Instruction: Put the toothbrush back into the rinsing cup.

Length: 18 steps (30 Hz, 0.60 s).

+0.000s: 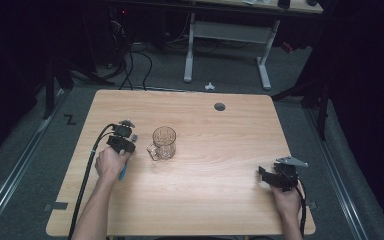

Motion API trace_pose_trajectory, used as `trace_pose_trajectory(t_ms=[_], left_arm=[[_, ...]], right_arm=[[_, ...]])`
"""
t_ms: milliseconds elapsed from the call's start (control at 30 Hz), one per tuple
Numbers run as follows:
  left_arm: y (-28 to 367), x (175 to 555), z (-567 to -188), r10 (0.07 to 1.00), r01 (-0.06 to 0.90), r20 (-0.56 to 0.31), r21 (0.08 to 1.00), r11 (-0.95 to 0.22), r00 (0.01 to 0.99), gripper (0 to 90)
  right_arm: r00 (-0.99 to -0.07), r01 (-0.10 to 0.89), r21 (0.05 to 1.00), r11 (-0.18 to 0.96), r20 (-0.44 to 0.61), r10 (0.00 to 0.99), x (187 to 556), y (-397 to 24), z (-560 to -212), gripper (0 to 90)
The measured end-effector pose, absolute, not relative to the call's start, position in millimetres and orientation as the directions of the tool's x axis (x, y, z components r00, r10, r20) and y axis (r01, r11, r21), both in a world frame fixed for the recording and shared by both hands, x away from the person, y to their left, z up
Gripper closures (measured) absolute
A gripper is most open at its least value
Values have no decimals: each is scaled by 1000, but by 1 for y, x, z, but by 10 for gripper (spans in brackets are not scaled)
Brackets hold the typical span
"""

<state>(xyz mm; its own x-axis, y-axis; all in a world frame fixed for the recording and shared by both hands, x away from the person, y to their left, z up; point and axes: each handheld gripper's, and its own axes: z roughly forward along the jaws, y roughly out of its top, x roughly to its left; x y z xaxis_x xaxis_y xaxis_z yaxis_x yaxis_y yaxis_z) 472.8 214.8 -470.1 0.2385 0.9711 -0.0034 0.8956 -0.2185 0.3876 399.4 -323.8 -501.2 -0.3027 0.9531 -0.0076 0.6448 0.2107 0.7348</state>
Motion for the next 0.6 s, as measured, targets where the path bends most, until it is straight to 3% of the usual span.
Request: trace_pose_trajectory(t_ms=[600], left_arm=[[216,473,-470,973,899,-8,385,-210,231,793]], right_arm=[[-300,646,734,209,-8,954,399,-323,-501,330]])
